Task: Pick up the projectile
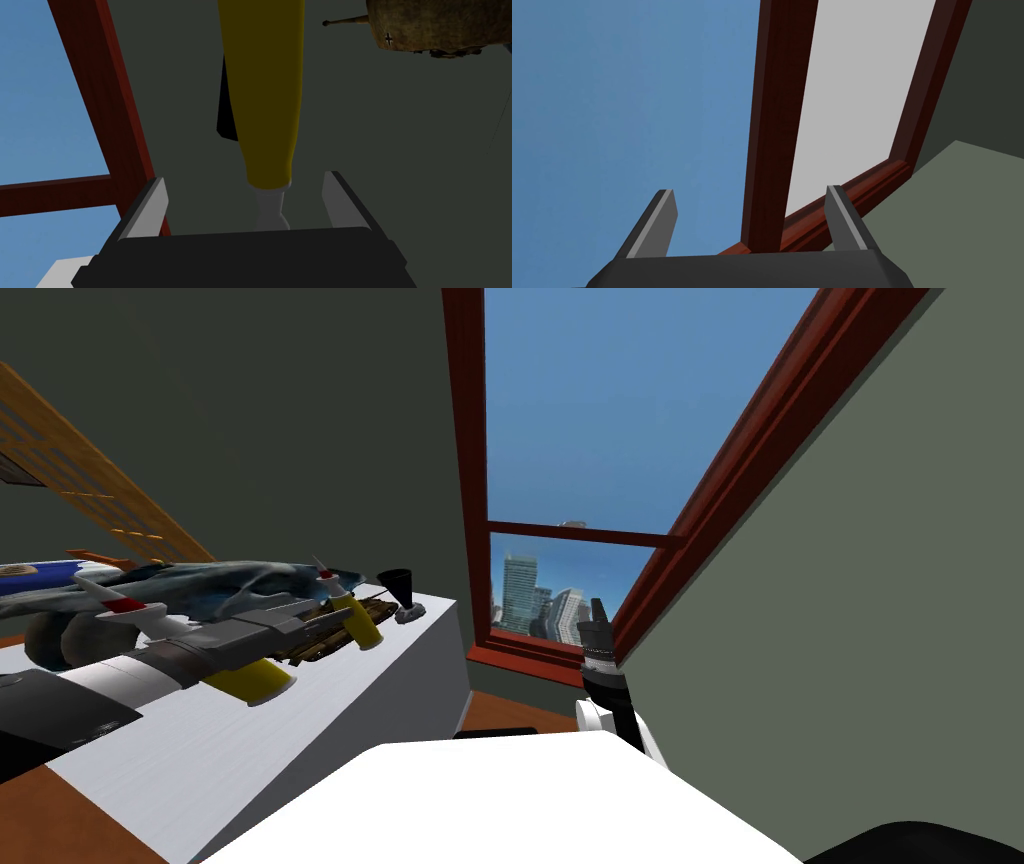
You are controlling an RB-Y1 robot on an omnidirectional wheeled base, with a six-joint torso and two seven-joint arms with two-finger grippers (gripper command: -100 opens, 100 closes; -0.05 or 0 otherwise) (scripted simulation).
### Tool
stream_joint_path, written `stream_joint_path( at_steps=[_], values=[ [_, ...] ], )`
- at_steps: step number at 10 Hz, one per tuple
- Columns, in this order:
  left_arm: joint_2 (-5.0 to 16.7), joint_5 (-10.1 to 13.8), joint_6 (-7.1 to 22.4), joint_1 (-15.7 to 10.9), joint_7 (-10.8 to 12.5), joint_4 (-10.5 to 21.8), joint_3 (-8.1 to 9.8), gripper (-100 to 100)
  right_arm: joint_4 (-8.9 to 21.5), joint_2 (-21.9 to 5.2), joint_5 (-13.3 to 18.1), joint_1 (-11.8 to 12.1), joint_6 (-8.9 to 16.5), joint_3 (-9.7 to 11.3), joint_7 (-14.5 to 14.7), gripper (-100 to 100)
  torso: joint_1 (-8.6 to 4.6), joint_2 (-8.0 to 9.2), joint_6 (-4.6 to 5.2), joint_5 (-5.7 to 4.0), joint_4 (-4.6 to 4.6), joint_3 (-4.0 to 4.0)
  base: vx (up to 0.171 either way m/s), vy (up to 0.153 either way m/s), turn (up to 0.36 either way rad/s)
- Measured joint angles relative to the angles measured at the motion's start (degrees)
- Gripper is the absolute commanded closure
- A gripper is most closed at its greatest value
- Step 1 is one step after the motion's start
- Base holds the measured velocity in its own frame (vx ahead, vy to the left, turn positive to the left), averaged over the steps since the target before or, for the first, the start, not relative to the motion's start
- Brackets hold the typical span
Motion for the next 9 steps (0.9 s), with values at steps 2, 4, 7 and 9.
stream_joint_path(
  at_steps=[2,4,7,9],
  values=[
    [-0.01,0.0,0.05,0.0,0.0,0.03,0.01,100,0.0,0.0,0.0,0.0,0.0,0.0,0.0,0,0.1,0.16,0.03,0.04,0.04,0.09,0.0,0.0,0.0],
    [-0.01,0.0,0.05,0.0,0.0,0.03,0.01,100,0.0,0.0,0.0,0.0,0.0,0.0,0.0,0,0.09,0.17,0.03,0.03,0.04,0.1,0.0,0.0,0.0],
    [-0.71,-0.22,-0.11,0.52,0.2,1.35,0.47,-100,0.0,0.0,0.0,-0.01,0.0,0.0,0.0,0,0.12,0.48,-0.01,0.04,0.1,0.27,-0.087,0.007,0.045],
    [-1.53,-1.43,2.02,0.29,-0.01,2.0,-0.59,-100,0.0,0.0,0.0,-0.03,0.01,0.0,0.0,0,0.32,0.92,-0.13,0.15,0.2,0.53,-0.19,-0.012,-0.007]
  ],
)
